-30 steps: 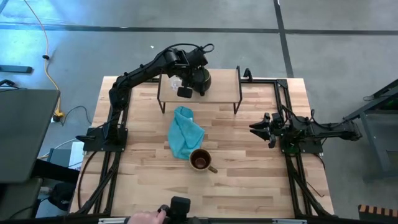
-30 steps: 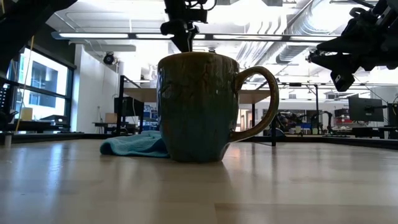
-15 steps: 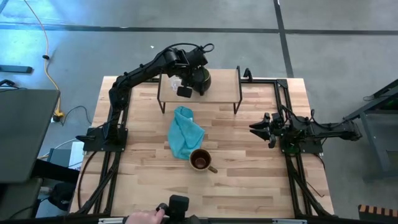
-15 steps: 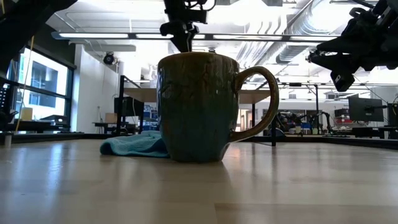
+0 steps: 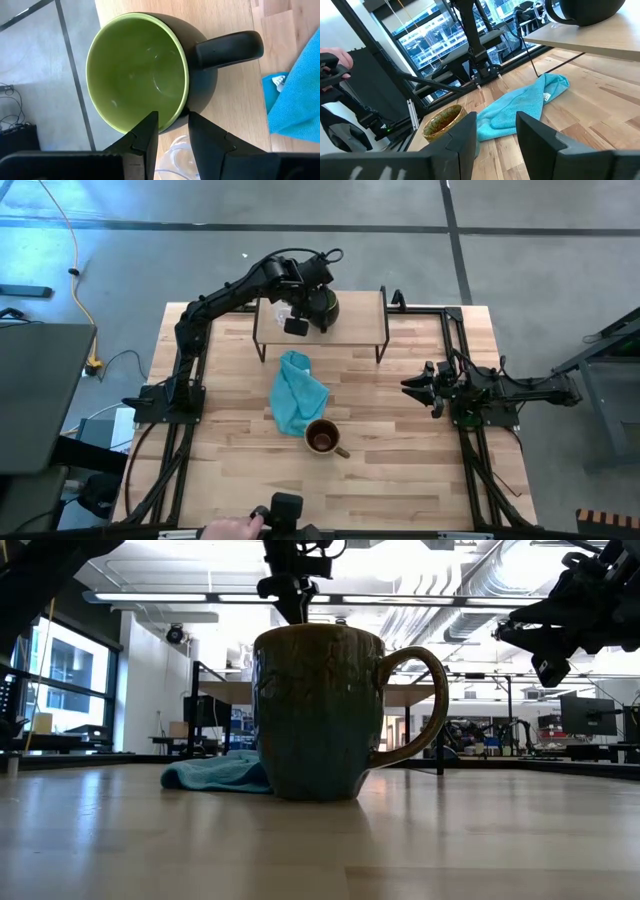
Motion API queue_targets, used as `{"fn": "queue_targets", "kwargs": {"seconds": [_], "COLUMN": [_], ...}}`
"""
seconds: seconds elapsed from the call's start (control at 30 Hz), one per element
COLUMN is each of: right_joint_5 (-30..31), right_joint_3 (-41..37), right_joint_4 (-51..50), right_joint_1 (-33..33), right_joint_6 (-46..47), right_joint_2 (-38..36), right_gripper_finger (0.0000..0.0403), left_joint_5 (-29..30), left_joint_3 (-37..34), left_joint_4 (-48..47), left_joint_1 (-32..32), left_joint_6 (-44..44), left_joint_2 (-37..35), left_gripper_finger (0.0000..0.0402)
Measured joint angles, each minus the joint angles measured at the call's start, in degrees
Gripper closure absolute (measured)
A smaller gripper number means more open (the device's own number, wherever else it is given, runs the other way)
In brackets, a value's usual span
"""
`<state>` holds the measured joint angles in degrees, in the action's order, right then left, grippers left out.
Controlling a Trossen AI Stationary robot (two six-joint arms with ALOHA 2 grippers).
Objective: Stack small to large cups/mugs on shelf
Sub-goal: Put the green mug on the shelf
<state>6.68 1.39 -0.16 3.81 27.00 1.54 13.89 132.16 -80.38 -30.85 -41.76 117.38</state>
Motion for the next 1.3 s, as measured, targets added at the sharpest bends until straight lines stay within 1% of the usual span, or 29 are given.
{"fn": "queue_targets", "kwargs": {"seconds": [0.27,0.57,1.07,1.3], "right_joint_5": [0.0,0.0,0.0,0.0], "right_joint_3": [0.0,0.0,0.0,0.0], "right_joint_4": [0.0,0.0,0.0,0.0], "right_joint_1": [0.0,0.0,0.0,0.0], "right_joint_6": [0.0,-0.1,-0.3,-0.3], "right_joint_2": [0.0,0.0,0.0,0.0], "right_gripper_finger": [0.0275,0.0275,0.0275,0.0275], "left_joint_5": [0.0,-1.9,-1.7,-2.1], "left_joint_3": [0.0,0.0,0.0,-0.6], "left_joint_4": [-0.2,-0.7,-1.3,-2.0], "left_joint_1": [0.0,0.0,-0.3,-0.3], "left_joint_6": [0.0,0.1,1.1,-0.4], "left_joint_2": [0.0,0.0,0.0,0.0], "left_gripper_finger": [0.0307,0.0307,0.0307,0.0307]}}
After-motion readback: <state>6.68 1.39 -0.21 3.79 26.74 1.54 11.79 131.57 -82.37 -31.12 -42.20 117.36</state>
